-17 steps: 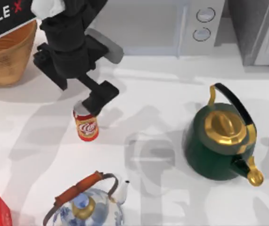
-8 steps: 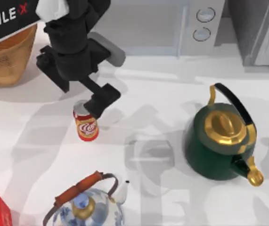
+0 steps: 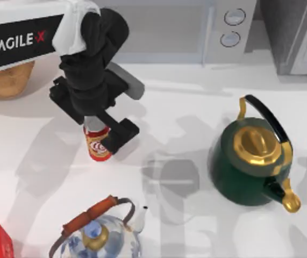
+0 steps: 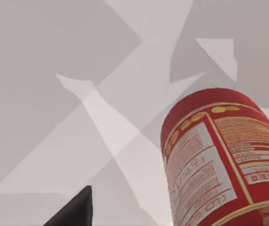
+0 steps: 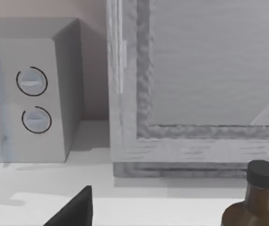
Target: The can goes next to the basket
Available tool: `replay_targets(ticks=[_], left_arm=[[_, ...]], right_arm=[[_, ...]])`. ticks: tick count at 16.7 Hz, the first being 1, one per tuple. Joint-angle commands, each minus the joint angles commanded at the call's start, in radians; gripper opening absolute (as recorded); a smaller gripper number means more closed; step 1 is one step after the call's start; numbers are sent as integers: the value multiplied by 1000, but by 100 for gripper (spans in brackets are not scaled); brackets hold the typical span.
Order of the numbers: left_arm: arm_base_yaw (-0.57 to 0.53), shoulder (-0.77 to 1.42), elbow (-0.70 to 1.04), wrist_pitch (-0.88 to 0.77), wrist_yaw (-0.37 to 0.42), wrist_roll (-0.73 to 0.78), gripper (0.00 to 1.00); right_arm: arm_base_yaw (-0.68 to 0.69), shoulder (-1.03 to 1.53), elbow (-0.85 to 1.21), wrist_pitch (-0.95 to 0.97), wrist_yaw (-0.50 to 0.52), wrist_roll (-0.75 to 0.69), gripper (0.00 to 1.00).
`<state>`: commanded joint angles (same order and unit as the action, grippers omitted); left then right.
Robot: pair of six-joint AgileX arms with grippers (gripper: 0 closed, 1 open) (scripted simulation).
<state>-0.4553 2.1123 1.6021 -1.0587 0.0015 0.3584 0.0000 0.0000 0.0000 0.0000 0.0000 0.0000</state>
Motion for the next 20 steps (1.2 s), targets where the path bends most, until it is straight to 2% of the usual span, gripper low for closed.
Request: replay_targets(ticks=[3, 16, 20], left_arm=[[0, 0, 0, 0, 0, 0, 100], [0, 0, 0, 0, 0, 0, 2], [0, 0, 0, 0, 0, 0, 0]], right_arm=[[0, 0, 0, 0, 0, 0, 100], [0, 0, 0, 0, 0, 0, 100], [0, 0, 0, 0, 0, 0, 100]])
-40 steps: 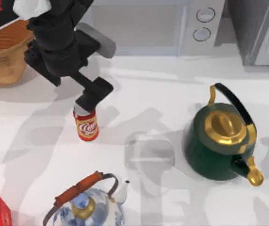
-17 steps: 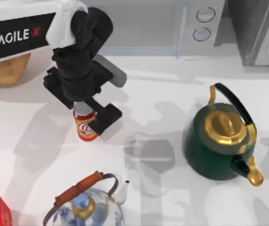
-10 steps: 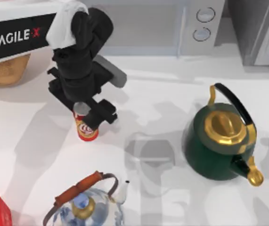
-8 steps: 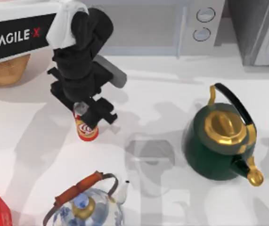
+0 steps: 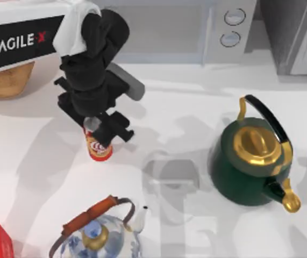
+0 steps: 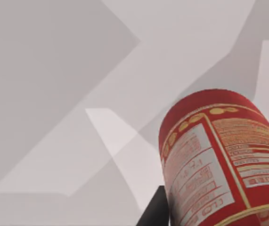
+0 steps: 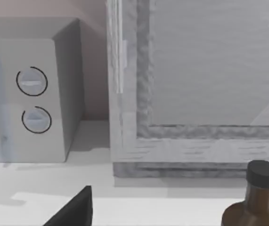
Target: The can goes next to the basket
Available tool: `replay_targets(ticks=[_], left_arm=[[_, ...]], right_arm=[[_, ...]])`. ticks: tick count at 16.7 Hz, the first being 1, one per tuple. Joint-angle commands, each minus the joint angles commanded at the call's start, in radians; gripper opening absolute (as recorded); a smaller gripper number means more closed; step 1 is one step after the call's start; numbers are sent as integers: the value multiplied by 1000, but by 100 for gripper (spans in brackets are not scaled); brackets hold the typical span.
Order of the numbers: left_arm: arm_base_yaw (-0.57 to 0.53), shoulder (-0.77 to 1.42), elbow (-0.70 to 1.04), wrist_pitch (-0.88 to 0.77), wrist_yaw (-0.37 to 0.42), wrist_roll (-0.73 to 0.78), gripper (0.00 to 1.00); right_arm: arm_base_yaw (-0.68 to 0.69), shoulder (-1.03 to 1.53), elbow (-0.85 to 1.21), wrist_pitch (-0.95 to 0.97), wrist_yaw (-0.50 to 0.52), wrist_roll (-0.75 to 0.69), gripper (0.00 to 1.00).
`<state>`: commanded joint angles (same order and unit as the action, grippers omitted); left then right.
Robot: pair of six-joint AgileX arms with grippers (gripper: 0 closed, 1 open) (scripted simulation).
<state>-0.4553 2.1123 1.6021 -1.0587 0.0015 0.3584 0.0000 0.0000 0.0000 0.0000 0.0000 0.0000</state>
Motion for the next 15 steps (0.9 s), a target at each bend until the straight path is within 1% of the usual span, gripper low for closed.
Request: replay_targets(ticks=[6, 10, 12, 15], left_arm=[[0, -3, -2, -2, 1, -1, 0], [10, -29, -62, -57, -11, -80, 0], [56, -56, -112, -90, -22, -144, 0], [186, -105, -186, -107, -37, -228, 0]], right_arm=[[0, 0, 0, 0, 0, 0, 100], [0, 0, 0, 0, 0, 0, 100], [0, 0, 0, 0, 0, 0, 100], [0, 0, 0, 0, 0, 0, 100]])
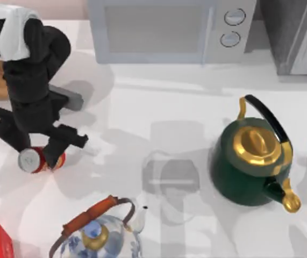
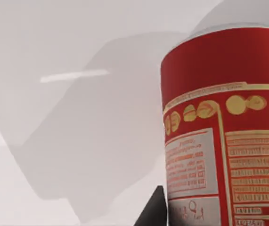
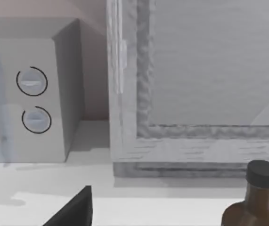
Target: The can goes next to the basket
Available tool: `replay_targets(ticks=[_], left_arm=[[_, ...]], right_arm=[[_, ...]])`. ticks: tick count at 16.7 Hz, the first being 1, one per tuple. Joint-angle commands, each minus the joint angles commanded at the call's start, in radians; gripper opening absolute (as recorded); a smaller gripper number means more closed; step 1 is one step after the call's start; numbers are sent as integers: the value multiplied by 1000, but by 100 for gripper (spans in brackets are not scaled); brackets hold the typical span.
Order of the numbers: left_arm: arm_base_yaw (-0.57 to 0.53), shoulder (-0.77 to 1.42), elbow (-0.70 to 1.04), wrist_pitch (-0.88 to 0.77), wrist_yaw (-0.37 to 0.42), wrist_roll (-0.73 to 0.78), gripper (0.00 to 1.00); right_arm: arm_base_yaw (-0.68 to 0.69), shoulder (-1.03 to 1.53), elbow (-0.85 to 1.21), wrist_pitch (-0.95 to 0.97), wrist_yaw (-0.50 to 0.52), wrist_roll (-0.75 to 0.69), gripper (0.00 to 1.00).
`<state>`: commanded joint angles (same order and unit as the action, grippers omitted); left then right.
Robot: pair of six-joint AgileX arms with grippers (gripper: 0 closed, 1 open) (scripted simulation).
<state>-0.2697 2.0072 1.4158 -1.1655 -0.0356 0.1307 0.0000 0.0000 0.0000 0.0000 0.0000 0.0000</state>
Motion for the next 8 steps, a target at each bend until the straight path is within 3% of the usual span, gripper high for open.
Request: replay_targets(ticks=[4, 8], left_arm=[[232, -64, -41, 53, 9, -52, 0], [323, -88, -15, 118, 31, -51, 0]], right_arm=[[0, 0, 0, 0, 0, 0, 100], [0, 0, 0, 0, 0, 0, 100]])
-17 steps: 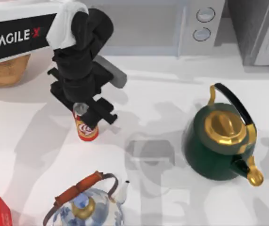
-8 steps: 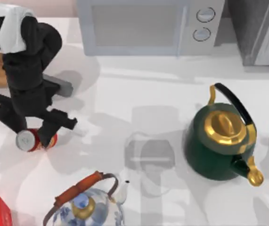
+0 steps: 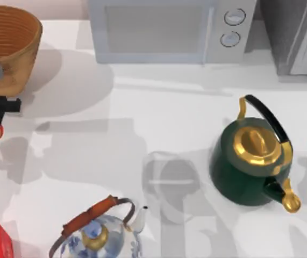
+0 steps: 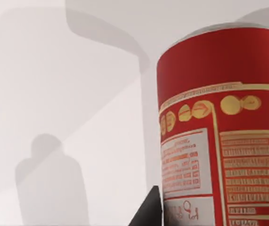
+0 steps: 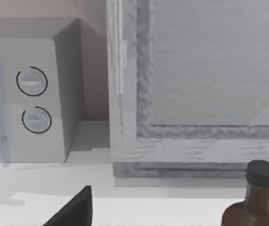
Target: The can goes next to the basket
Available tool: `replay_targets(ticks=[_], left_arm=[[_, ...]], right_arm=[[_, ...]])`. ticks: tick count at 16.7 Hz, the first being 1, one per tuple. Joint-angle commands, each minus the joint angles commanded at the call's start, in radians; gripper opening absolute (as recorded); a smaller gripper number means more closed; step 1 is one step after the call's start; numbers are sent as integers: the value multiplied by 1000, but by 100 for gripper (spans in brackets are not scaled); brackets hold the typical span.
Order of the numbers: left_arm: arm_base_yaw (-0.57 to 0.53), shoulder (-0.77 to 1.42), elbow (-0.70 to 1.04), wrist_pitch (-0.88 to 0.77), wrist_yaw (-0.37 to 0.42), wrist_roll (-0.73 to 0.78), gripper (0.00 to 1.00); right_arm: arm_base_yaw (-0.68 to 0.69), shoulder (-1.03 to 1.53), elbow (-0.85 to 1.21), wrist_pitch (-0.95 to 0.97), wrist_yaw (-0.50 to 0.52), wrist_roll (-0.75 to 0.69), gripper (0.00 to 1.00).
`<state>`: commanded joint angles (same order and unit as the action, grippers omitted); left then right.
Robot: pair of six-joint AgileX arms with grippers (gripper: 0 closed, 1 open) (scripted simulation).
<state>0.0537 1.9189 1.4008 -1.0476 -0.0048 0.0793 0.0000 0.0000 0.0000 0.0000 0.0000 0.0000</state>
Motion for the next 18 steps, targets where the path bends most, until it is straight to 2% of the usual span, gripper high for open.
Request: replay_targets(ticks=[12, 18], left_arm=[[5, -10, -53, -60, -9, 3, 0], [1, 7, -27, 18, -2, 0, 0]], right_arm=[[0, 0, 0, 0, 0, 0, 100], [0, 0, 0, 0, 0, 0, 100]])
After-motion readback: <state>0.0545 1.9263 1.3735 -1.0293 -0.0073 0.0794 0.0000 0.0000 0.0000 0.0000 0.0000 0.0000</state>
